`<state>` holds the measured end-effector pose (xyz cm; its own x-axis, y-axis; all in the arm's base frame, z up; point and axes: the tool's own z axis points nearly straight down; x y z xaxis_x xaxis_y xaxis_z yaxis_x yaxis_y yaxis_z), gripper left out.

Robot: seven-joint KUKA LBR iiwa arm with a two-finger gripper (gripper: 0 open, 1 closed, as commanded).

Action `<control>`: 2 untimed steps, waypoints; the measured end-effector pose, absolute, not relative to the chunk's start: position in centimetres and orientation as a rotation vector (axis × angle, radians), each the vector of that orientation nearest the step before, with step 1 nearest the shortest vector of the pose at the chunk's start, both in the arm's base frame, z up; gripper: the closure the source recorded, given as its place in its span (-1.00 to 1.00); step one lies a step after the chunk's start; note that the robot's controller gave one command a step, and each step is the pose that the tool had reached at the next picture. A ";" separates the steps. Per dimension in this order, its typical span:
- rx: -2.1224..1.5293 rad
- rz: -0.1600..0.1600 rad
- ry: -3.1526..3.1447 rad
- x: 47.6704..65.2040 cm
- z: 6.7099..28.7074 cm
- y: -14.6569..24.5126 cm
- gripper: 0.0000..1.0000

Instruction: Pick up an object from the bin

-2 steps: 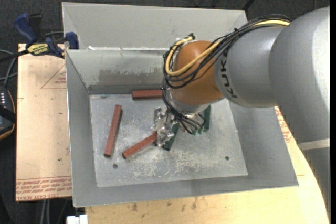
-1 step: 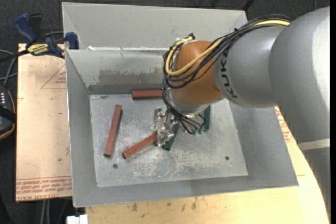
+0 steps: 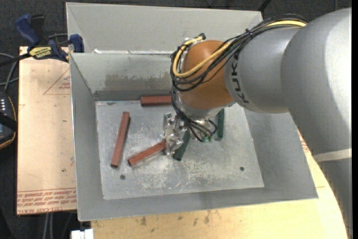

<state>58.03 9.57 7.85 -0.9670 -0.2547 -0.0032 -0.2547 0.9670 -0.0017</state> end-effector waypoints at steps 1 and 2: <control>-0.590 0.006 3.091 61.0 7.8 9.9 1.00; -1.122 0.011 2.912 61.5 7.9 6.5 1.00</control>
Offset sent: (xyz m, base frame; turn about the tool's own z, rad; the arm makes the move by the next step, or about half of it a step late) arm 0.0294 -0.0618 -0.0059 -0.5373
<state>61.51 6.52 7.92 -0.7414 -0.6707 -0.0223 -0.6708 0.7416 -0.0009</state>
